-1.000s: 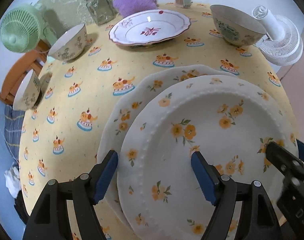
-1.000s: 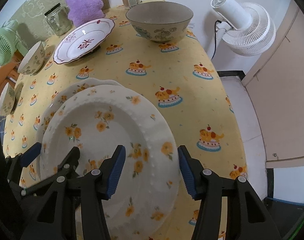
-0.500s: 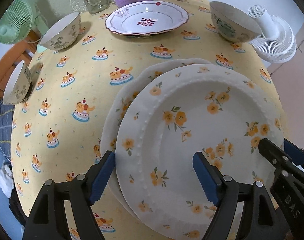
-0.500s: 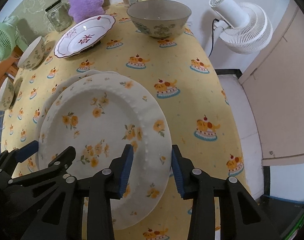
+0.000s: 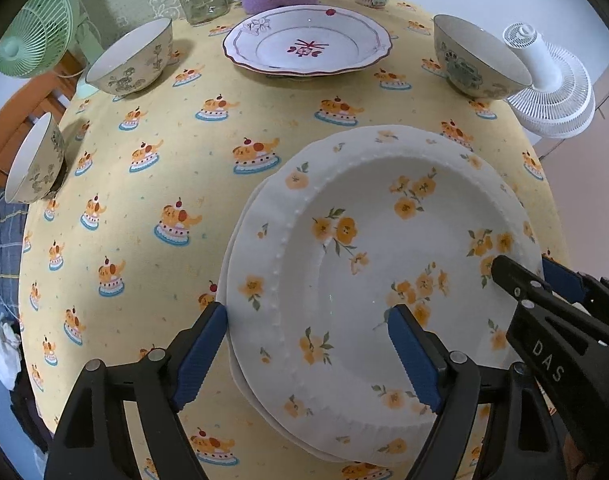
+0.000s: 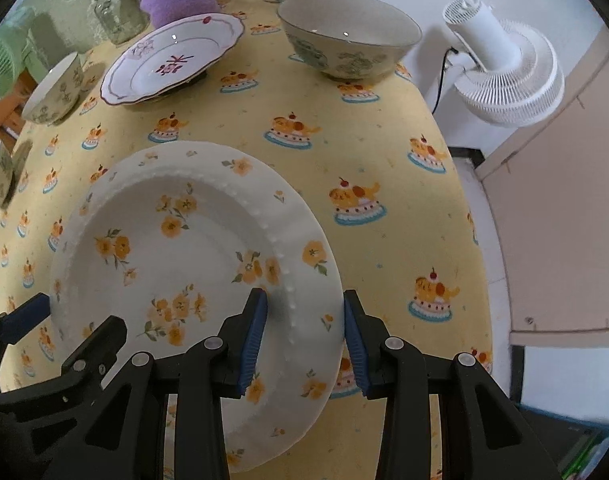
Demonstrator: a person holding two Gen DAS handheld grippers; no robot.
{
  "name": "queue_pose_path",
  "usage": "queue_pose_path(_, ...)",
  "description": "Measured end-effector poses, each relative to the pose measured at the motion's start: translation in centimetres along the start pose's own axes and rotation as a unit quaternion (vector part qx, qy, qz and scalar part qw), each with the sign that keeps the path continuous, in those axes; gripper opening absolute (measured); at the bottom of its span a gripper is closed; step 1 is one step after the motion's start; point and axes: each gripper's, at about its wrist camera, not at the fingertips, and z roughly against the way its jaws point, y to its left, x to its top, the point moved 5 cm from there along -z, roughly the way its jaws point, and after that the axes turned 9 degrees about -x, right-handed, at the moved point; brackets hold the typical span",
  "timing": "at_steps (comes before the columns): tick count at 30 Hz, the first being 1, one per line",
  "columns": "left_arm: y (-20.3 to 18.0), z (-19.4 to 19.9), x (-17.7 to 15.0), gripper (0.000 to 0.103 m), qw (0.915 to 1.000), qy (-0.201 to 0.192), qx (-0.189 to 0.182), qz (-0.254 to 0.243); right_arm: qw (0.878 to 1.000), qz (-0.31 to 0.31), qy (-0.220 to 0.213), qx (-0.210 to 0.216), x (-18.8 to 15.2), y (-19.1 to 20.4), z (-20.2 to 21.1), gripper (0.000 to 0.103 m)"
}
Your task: Organize plates and bowls
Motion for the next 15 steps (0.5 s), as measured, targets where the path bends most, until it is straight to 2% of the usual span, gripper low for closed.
queue_pose_path(9,-0.1,0.1,-0.3,0.085,0.9996,-0.006,0.014,0.023,1.000,0.013,-0.006,0.017,-0.2,-0.1,0.1,0.042)
queue_pose_path(15,-0.4,1.4,-0.8,0.085,0.9992,-0.021,0.006,0.034,0.999,0.019,-0.017,0.038,-0.4,-0.4,1.0,0.046)
